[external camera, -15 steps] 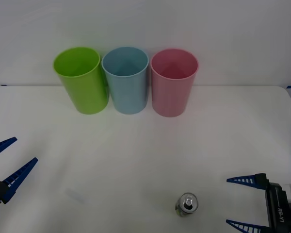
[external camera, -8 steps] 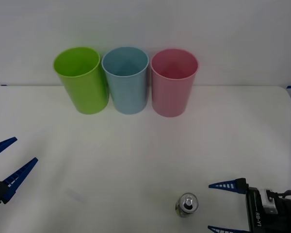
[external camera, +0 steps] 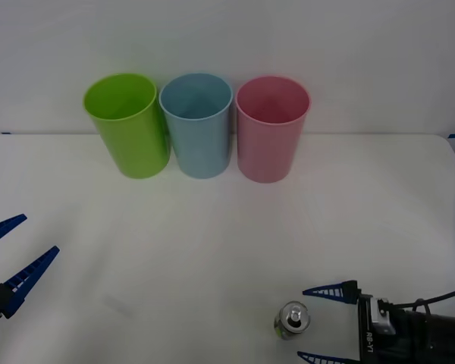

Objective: Grasp the object on the table and drop it into the matching bin: aluminum can to the light blue bin, PET bottle to the pink bin.

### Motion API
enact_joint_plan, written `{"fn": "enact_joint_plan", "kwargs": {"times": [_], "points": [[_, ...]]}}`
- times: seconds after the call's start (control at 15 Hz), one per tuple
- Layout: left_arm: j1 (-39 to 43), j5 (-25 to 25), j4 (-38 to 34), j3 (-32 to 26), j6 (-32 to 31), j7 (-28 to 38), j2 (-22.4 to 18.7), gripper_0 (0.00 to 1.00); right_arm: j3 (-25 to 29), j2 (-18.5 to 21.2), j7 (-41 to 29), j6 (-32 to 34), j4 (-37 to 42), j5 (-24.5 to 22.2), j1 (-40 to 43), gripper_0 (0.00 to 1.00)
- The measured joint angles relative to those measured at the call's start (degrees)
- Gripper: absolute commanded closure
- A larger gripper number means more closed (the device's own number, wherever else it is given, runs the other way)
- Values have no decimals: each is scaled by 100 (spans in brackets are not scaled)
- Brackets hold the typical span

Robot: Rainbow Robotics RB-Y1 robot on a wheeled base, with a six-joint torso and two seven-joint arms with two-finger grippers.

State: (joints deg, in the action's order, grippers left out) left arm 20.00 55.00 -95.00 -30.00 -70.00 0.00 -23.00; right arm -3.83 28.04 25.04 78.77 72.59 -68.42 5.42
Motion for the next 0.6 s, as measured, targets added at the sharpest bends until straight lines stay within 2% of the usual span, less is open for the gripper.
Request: {"fn": "enact_joint_plan", "kwargs": {"times": [0.6], "points": [[0,0,0,0,0,0,0,0,-460,-226,171,-528,-1,1,-92,0]]}}
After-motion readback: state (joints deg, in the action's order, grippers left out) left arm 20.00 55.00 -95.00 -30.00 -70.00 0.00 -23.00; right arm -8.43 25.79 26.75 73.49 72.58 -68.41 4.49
